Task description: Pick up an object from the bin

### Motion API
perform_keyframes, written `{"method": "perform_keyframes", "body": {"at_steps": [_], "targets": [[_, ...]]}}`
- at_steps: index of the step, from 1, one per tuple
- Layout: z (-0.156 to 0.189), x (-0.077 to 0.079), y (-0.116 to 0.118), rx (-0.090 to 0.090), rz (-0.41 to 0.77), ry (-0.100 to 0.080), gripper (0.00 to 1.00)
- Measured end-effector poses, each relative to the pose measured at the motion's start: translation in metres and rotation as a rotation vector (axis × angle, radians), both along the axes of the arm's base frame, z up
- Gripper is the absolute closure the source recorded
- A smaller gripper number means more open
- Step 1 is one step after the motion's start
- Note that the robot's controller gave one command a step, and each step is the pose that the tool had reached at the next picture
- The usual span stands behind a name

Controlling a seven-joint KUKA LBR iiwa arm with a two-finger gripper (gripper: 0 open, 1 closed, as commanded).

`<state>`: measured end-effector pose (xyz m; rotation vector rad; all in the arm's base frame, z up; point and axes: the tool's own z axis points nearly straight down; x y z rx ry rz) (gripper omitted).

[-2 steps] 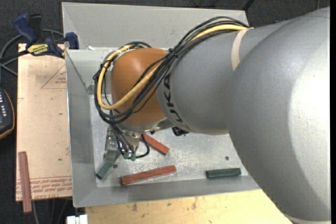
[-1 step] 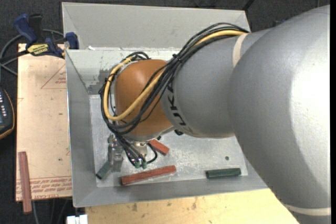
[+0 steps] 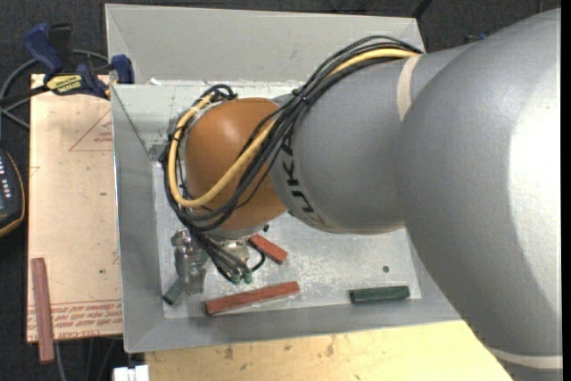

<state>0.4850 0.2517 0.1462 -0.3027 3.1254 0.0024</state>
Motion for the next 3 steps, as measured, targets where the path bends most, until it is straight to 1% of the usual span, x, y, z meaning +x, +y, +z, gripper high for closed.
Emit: {"method": "perform_keyframes", "body": {"at_steps": [1,2,3], "targets": [[0.0075,-0.0054,0.0009,0.000,0.117,0.000,1.00],[0.0058,0.0002,-0.0058,0.000,-0.231,0.001,1.00],[0.0015,-0.0052,-0.0001,-0.001,-0.073,0.002,1.00]]}}
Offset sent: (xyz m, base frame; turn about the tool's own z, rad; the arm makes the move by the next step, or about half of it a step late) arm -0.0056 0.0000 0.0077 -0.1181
